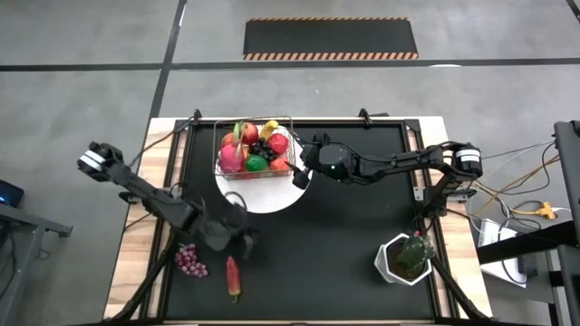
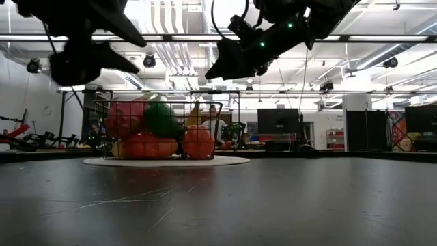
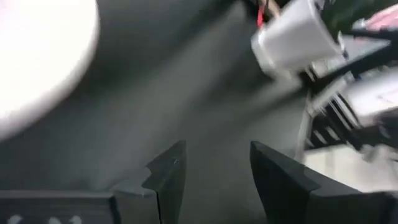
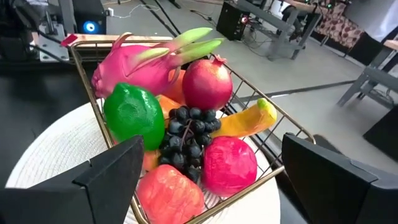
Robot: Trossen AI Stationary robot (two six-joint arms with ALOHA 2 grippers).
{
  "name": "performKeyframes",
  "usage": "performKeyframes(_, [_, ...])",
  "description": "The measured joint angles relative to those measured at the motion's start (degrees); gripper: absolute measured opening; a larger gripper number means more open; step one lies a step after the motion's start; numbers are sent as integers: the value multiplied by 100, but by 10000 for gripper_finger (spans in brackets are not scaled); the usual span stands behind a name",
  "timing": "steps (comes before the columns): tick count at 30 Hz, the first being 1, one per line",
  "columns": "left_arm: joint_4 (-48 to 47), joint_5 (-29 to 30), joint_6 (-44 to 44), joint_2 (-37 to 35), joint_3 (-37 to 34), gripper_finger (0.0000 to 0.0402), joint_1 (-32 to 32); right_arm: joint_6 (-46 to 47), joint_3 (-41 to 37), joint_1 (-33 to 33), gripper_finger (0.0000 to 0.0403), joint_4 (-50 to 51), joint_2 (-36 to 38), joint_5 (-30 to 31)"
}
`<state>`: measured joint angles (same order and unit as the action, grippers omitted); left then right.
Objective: Build produce basket
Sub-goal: Put the red chili pepper into the wire basket
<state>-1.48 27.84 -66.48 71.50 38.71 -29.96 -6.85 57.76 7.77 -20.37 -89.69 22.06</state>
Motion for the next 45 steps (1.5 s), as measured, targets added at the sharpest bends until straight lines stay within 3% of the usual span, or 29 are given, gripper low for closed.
performKeyframes(5, [-222,-1377,-1361,999,715,160,-187,-184,0,13,361,-1,0,0])
performKeyframes(10, [-1467,-2597,-2349,1756,1748,160,-330,-304,0,13,361,-1,0,0])
performKeyframes(15, [-3108,-2513,-2910,1728,2625,160,-482,-354,0,13,361,17,2,0])
performKeyframes(22, [-4864,-2468,-4193,1765,2984,160,-625,-343,-10,13,361,233,0,2])
performKeyframes(26, [-4886,-2308,-4741,1775,2826,160,-681,-329,-13,13,361,255,0,2])
performKeyframes(33, [-4899,-2337,-4824,1775,2760,168,-708,-277,-13,13,361,426,0,1])
performKeyframes(45, [-4794,-2608,-4866,2588,2755,284,-865,-172,-15,13,361,524,-2,0])
